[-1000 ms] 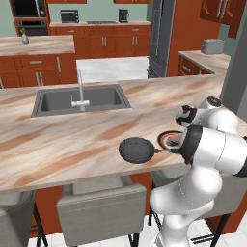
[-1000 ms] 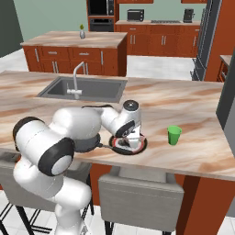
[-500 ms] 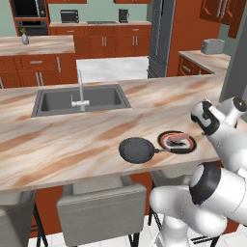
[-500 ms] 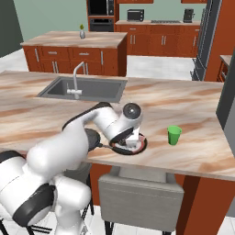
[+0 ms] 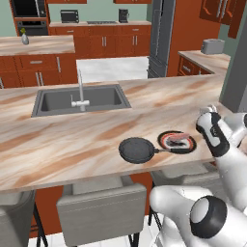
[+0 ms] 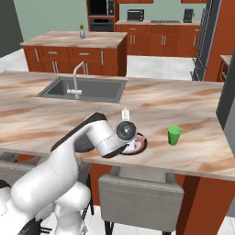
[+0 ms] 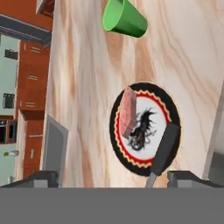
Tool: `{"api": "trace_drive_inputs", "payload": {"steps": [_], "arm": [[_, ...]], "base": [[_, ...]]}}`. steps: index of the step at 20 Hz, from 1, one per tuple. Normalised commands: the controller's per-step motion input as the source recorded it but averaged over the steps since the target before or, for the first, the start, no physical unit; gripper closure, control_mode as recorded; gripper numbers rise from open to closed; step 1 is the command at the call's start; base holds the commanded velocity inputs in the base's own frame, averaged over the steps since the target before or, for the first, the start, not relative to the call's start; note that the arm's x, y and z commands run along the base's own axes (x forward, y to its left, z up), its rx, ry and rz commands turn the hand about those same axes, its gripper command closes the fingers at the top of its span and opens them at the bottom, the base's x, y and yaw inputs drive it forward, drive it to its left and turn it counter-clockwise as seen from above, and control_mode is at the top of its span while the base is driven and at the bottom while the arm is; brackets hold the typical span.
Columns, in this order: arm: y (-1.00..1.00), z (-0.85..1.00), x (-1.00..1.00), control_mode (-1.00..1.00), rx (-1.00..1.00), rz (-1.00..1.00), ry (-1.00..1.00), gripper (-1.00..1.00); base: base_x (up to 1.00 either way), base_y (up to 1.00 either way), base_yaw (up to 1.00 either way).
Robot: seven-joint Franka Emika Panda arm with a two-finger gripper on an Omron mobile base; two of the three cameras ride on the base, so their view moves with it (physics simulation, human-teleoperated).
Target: Pick up the pan with the steak in it and place it on the dining table. Then place the steak on the plate.
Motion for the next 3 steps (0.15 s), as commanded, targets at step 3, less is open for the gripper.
{"api": "trace_drive_inputs", "payload": {"steps": [3], "arm": [[0.55, 0.41, -0.77, -1.0, 0.0, 0.0, -0.32, -1.0]], "base": [[0.0, 0.0, 0.0]]}}
